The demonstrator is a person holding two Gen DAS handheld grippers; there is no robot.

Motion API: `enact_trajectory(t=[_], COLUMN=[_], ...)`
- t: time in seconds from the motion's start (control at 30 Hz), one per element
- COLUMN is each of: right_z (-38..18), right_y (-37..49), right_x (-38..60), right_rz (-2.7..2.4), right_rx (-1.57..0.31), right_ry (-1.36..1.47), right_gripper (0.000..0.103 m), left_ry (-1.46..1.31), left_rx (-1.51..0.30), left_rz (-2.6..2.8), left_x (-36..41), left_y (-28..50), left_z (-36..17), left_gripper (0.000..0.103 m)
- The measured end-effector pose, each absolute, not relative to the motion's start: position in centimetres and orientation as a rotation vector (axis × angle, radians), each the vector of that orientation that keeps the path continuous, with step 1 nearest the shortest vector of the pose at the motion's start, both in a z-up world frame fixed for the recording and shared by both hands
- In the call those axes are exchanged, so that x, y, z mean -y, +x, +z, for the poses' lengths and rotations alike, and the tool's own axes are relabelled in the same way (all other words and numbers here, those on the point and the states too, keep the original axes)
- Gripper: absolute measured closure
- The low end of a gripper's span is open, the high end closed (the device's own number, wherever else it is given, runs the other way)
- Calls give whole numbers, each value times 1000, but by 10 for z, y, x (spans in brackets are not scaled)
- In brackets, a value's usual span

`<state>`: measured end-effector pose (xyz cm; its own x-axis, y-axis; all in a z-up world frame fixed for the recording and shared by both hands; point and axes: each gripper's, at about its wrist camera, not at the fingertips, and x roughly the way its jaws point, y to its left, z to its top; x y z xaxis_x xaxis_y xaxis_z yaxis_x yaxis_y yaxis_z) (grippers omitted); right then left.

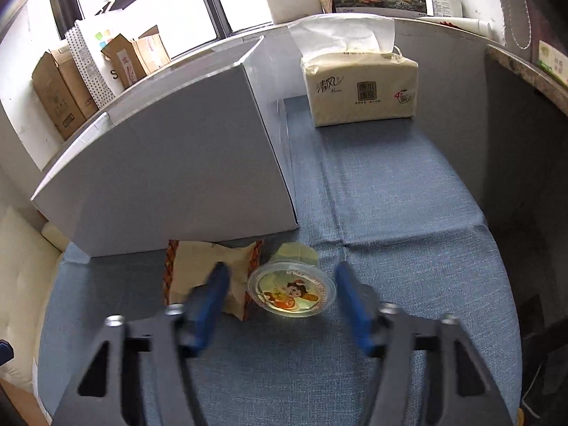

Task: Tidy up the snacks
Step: 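Grasp the jelly cup with the right tool while the left tool grasps the brown snack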

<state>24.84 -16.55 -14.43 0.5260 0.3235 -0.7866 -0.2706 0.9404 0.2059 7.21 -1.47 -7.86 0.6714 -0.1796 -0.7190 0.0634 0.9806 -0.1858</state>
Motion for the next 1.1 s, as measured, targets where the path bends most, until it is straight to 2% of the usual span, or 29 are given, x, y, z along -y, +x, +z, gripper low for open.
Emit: enact_trajectory(t=[0.27,0.53,0.83,1.1], right_z=[-144,-112,-81,-95], right_y=[243,217,172,157], right_x=[176,189,243,271], right_rz=[370,408,368,338], right_rx=[-933,-873,-793,-818], right_ry=[94,65,112,189], right_gripper=[51,51,51,51], left_ry=[-194,-158,-139,-85], left_rx=[-831,-854,-943,-984], left_rz=[-141,-139,-125,33], left_x=[11,38,75,102], left_y=[86,135,208,249], left_z=[-81,-84,-123,-157], left_gripper=[0,0,0,0])
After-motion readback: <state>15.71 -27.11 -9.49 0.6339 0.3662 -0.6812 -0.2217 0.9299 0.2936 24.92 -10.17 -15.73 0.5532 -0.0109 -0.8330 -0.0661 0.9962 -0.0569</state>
